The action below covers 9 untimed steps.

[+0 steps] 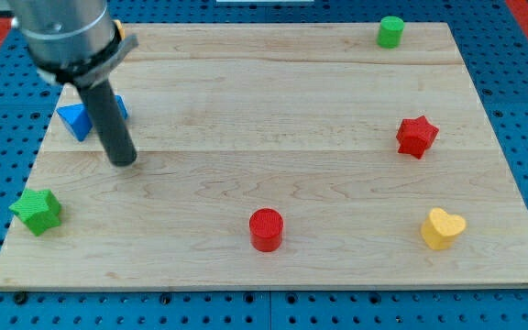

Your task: Move the red circle diagonally to the yellow heart

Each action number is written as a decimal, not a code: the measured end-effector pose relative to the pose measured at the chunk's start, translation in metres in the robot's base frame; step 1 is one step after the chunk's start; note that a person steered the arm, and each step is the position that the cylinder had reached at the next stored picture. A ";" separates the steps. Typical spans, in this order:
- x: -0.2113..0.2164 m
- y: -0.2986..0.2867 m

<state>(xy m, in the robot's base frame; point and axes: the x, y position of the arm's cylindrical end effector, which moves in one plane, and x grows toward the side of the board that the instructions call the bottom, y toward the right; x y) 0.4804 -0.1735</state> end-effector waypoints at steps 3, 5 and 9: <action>0.112 0.144; 0.069 0.189; -0.002 0.271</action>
<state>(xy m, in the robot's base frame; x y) 0.4788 0.0975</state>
